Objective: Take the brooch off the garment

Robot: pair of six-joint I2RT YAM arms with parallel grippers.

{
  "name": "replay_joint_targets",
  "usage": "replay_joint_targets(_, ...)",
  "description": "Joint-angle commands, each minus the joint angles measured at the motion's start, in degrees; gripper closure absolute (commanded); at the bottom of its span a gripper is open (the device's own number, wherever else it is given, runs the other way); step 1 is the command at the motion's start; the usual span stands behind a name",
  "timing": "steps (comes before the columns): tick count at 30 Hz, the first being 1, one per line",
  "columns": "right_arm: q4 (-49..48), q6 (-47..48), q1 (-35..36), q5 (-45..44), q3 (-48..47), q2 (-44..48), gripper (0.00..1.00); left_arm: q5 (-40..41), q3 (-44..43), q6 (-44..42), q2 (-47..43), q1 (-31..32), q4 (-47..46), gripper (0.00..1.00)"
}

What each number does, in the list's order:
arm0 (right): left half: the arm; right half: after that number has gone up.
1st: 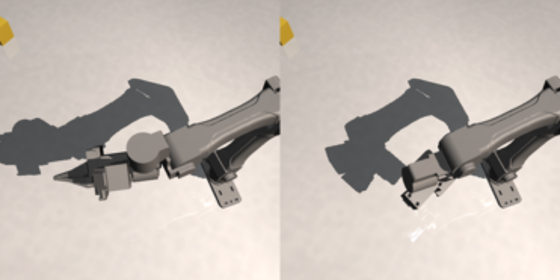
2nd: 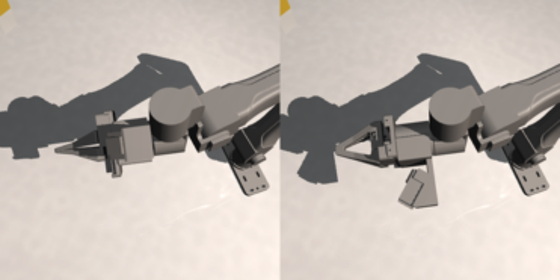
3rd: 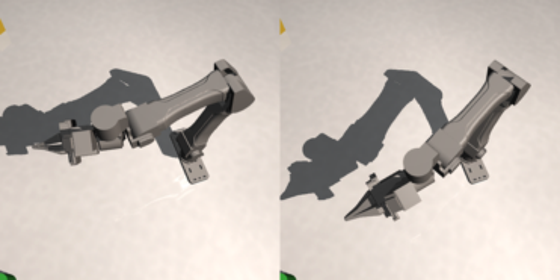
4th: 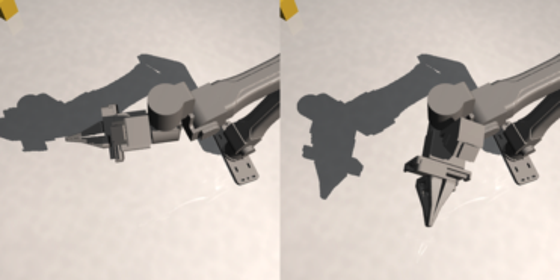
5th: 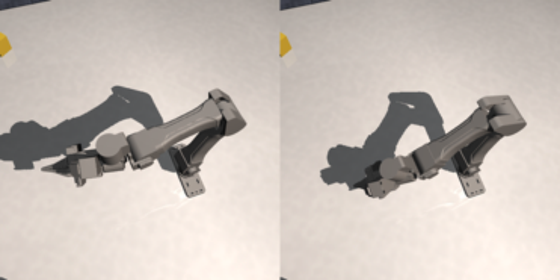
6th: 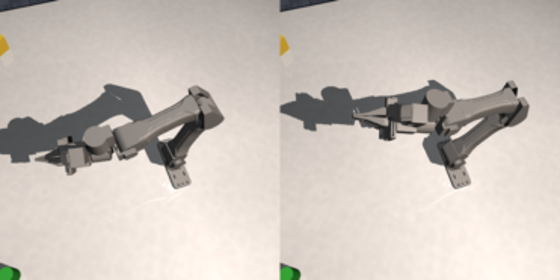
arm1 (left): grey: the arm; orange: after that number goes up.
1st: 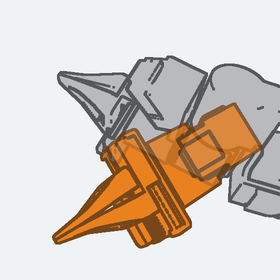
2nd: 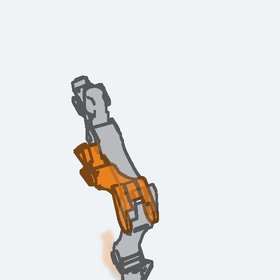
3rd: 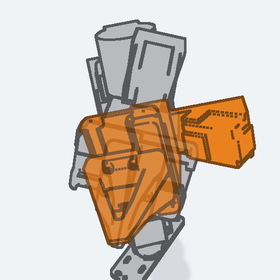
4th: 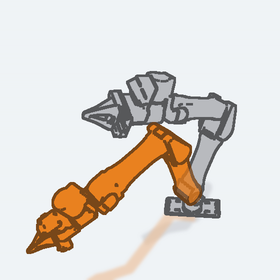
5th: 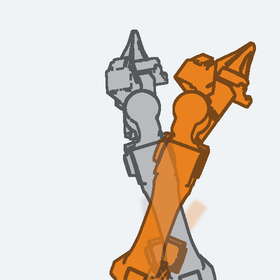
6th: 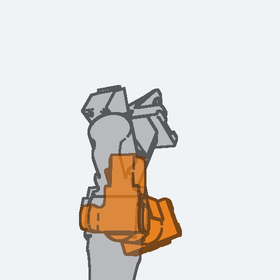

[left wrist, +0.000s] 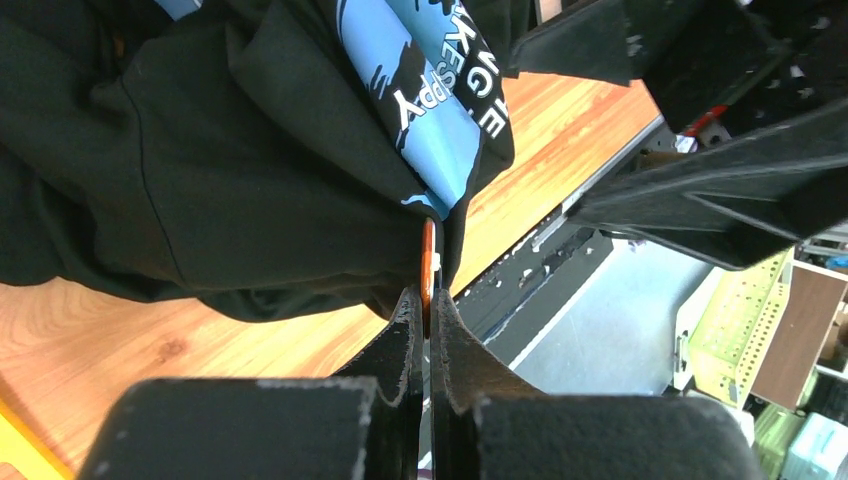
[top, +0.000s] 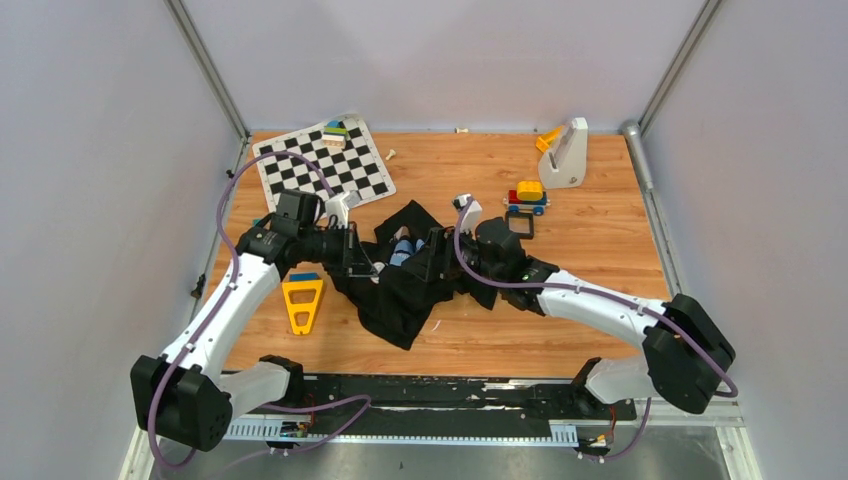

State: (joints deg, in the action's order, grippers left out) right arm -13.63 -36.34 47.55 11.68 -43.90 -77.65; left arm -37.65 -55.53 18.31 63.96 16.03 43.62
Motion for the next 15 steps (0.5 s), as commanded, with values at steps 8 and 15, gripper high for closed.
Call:
replay_joint_targets(8,0.48,0.26,0.08,3.13,-1.67,0.04,0.21,-2.02,0.99,3.14,-2.10,-0.29,-4.50,1.00)
replay_joint_targets(15,-0.36,-0.11,0.09,5.04,-1.10,0.10,0.20,-1.96,0.85,3.60,-3.05,-0.30,-4.35,1.00)
